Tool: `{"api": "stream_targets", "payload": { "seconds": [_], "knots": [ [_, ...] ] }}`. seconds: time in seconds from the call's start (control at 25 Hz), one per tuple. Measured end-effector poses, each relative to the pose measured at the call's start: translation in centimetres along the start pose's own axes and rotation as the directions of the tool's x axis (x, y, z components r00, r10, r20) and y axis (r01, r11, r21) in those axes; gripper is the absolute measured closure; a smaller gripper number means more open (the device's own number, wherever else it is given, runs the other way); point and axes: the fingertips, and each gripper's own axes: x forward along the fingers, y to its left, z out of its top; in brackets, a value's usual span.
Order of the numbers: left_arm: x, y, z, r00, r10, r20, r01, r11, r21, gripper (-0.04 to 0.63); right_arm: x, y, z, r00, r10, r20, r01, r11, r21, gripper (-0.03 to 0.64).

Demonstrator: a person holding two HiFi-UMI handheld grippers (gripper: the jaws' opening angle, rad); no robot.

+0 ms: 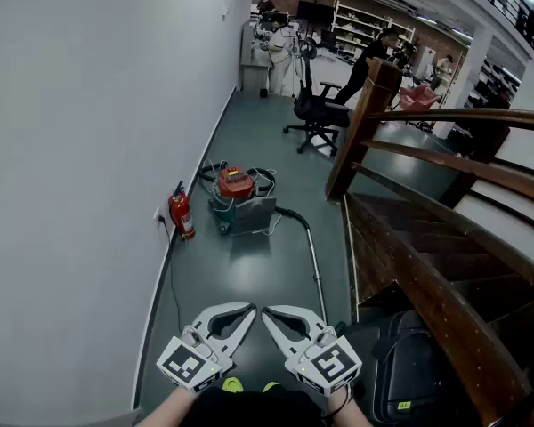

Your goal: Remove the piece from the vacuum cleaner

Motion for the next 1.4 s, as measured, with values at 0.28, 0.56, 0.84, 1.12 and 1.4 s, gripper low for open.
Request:
{"api": "stream_targets", "payload": {
  "seconds": [0.28, 0.56, 0.84, 1.12, 1.4],
  "knots": [
    [0.1, 0.2, 0.1, 0.999, 0.019, -0.026, -0.018, 1.0, 0.01, 0.589, 0.0, -0.3, -0.2, 1.0, -0.012, -0.008, 0.012, 1.0, 0.005, 0.606],
    [0.2, -0.5, 0.2, 1.0, -0.007, 0.017, 0.007, 1.0, -0.003, 0.588, -0.1, -0.1, -0.3, 1.0, -0.024, 0.002, 0.024, 0.999, 0.026, 0.606],
    [-0.2, -0.7, 0.0, 1.0, 0.013, -0.026, -0.013, 1.0, 0.001, 0.588, -0.1, 0.3, -0.5, 0.999, -0.032, 0.004, 0.032, 0.999, 0.041, 0.606],
    [-0.8, -0.6, -0.1, 1.0, 0.01, -0.026, -0.009, 1.0, 0.017, 0.588, 0.2, 0.8, -0.7, 0.999, -0.052, -0.009, 0.052, 0.999, 0.016, 0.606],
    [-0.9, -0.4, 0.1, 0.998, -0.04, 0.05, 0.04, 0.999, 0.011, 0.588, 1.3, 0.3, -1.1, 0.997, -0.069, -0.016, 0.07, 0.997, 0.032, 0.606]
  ]
}}
